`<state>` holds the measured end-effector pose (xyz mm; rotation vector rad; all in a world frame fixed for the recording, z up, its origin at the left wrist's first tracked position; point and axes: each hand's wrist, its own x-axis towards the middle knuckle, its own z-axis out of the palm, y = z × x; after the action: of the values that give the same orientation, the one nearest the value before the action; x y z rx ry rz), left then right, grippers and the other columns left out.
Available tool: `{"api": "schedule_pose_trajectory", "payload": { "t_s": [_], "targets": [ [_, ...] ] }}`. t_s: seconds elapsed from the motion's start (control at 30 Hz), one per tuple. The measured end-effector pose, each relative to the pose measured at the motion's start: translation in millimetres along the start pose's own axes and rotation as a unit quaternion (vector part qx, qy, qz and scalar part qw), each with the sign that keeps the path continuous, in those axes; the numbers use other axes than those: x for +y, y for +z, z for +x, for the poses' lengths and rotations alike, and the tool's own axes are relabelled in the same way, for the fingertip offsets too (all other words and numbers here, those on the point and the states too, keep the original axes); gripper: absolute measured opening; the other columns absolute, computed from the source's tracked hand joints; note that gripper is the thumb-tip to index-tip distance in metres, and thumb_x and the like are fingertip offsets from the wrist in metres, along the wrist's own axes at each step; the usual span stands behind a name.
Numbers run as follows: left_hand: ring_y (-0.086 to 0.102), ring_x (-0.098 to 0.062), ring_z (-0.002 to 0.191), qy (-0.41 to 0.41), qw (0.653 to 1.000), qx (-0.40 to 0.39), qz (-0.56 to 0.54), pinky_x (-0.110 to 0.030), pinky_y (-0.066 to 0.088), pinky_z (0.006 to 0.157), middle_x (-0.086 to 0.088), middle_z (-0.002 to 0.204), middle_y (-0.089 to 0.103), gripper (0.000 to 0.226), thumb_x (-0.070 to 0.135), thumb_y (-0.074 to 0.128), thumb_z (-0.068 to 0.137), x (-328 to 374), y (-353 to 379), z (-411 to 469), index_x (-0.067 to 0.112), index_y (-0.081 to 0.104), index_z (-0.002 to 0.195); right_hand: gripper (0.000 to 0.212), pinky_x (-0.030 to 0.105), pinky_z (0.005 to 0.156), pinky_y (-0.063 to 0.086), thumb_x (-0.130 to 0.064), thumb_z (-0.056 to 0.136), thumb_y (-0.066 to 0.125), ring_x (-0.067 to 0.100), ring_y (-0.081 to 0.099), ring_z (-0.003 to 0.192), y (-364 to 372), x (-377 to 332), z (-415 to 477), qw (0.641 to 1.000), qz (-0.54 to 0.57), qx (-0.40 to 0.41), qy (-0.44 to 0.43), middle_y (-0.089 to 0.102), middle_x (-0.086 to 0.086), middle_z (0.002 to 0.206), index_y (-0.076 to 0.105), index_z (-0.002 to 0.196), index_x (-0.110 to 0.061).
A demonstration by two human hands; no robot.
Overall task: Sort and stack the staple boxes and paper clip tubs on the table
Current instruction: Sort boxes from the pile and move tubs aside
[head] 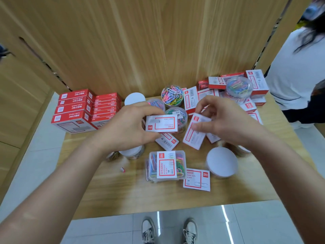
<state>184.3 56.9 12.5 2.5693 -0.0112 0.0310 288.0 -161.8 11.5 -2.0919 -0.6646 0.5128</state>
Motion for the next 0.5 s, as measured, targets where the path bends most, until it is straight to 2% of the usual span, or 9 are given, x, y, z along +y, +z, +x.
{"api": "schedule_pose_trajectory", "payload": {
  "t_s": [0.1,0.17,0.23,0.3,0.37,0.43,0.5],
  "targets": [
    [0.06,-0.003,0.089,-0.034,0.998,0.015,-0.052,-0.019,0.048,0.075,0.01,0.098,0.063,0.042,0.033,0.071,0.065,4.9,-1.0,-4.5,0.033,0.068,0.107,0.028,0.024,0.053,0.049,-0.011,0.077,0.076,0.009,0.062,0.06,-6.4,-5.4,-8.4,0.976,0.206,0.07,-0.003,0.064,0.006,0.078,0.064,0.102,-0.018],
    [0.061,0.0,0.088,-0.045,0.996,0.019,-0.072,-0.02,0.049,0.075,0.011,0.099,0.066,0.04,0.033,0.071,0.065,10.7,-2.4,-7.6,0.035,0.069,0.105,0.02,0.023,0.056,0.053,-0.009,0.08,0.073,0.012,0.067,0.068,-0.5,-13.7,-11.3,0.961,0.231,0.145,-0.052,0.067,0.004,0.081,0.067,0.098,-0.014],
    [0.06,0.005,0.078,-0.054,0.995,0.036,-0.076,-0.022,0.05,0.075,0.013,0.093,0.068,0.041,0.033,0.074,0.066,19.2,-1.8,-9.2,0.035,0.069,0.107,0.011,0.027,0.063,0.053,-0.013,0.08,0.073,0.015,0.066,0.073,11.5,-22.5,-12.1,0.957,0.104,0.231,-0.142,0.069,0.001,0.08,0.069,0.09,-0.016],
    [0.059,0.008,0.067,-0.063,0.992,0.056,-0.095,-0.02,0.05,0.075,0.014,0.088,0.07,0.052,0.034,0.079,0.067,29.0,0.5,-9.2,0.032,0.066,0.117,0.008,0.03,0.065,0.049,-0.018,0.08,0.07,0.015,0.06,0.071,25.0,-28.3,-12.6,0.935,-0.06,0.261,-0.231,0.066,0.001,0.078,0.07,0.089,-0.016],
    [0.062,-0.006,0.068,-0.044,0.987,0.067,-0.136,-0.027,0.052,0.075,0.007,0.085,0.07,0.057,0.031,0.076,0.068,37.8,3.0,-9.5,0.028,0.061,0.123,0.013,0.035,0.063,0.049,-0.018,0.079,0.071,0.016,0.059,0.071,36.8,-30.9,-12.4,0.927,-0.133,0.233,-0.262,0.063,0.002,0.082,0.072,0.092,-0.017],
    [0.062,-0.022,0.073,-0.02,0.985,0.071,-0.154,-0.036,0.054,0.073,0.001,0.082,0.068,0.048,0.02,0.071,0.069,42.2,5.1,-10.7,0.027,0.063,0.117,0.019,0.036,0.065,0.051,-0.02,0.076,0.073,0.015,0.061,0.075,40.6,-35.2,-13.5,0.934,-0.143,0.189,-0.266,0.065,0.0,0.09,0.073,0.095,-0.018],
    [0.065,-0.024,0.079,-0.019,0.981,0.079,-0.176,-0.04,0.054,0.075,0.001,0.086,0.071,0.048,0.011,0.073,0.068,39.4,7.8,-12.3,0.029,0.067,0.112,0.022,0.029,0.074,0.052,-0.028,0.076,0.071,0.008,0.063,0.081,35.8,-39.5,-16.2,0.951,-0.122,0.12,-0.258,0.068,-0.004,0.097,0.074,0.095,-0.019]
  ]
}}
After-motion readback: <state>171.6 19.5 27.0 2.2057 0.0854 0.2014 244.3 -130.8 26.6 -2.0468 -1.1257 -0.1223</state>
